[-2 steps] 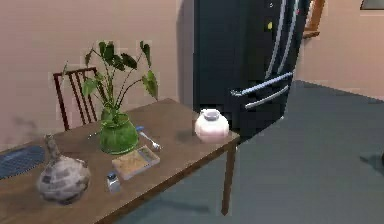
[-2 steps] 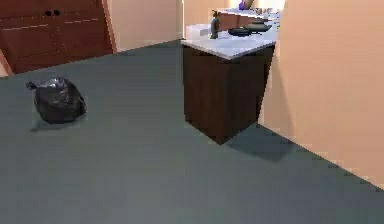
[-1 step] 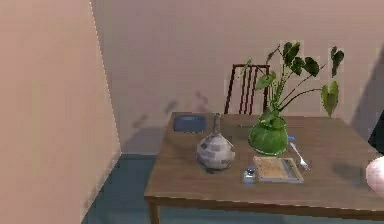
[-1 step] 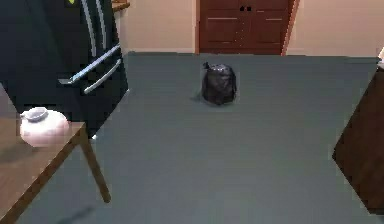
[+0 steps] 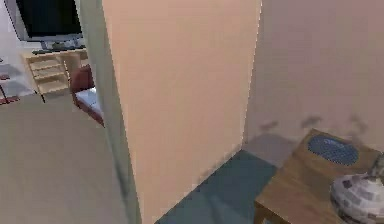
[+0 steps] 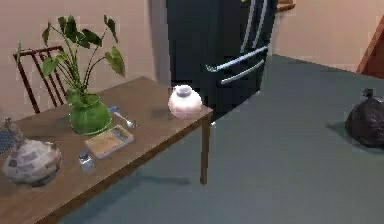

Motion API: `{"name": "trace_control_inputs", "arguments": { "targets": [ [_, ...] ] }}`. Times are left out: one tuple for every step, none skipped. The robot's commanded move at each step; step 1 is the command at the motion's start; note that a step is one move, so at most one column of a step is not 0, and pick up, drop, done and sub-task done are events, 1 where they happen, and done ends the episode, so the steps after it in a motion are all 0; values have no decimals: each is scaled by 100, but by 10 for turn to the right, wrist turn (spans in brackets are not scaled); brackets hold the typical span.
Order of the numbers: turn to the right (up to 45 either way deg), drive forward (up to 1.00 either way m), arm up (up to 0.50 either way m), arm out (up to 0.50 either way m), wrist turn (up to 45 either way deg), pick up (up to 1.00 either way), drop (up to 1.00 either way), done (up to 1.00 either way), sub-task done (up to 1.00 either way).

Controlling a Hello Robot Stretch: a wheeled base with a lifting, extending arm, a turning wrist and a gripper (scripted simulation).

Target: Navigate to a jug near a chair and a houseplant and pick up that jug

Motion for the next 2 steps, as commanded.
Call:
{"name": "trace_control_inputs", "arguments": {
  "targets": [
    [0, 80, 0, 0, 0, 0, 0, 0, 0],
    [450, 0, 0, 0, 0, 0, 0, 0, 0]
  ]
}}
